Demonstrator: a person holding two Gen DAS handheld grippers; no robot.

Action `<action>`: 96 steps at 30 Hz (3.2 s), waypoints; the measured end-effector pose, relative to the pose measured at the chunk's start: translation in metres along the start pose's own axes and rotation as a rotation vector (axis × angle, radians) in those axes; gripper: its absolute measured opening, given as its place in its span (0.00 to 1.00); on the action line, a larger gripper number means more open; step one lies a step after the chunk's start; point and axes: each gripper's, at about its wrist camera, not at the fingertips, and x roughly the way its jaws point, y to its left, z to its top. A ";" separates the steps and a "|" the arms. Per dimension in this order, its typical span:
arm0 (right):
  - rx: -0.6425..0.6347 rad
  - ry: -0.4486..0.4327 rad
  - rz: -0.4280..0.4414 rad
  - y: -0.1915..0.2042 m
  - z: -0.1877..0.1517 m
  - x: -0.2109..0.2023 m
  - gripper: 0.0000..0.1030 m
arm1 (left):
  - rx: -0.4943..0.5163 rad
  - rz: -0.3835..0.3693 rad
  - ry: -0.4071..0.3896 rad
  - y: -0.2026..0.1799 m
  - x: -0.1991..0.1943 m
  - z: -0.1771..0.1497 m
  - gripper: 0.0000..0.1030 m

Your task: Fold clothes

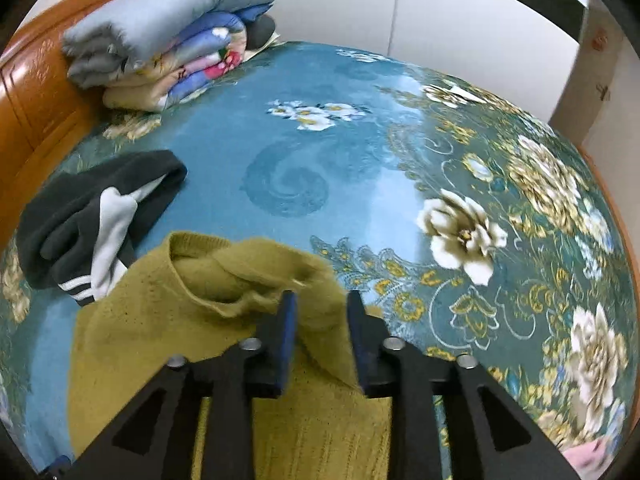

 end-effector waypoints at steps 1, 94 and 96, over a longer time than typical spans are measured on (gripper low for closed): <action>0.005 -0.019 0.012 -0.005 -0.002 -0.009 0.39 | -0.012 -0.003 -0.013 0.003 -0.002 0.003 0.95; -0.389 0.256 0.341 0.157 -0.005 0.065 0.46 | 0.012 -0.035 -0.036 0.002 -0.007 0.013 0.50; -0.430 0.305 0.291 0.167 -0.005 0.095 0.46 | -0.035 -0.074 -0.030 0.011 -0.001 0.017 0.51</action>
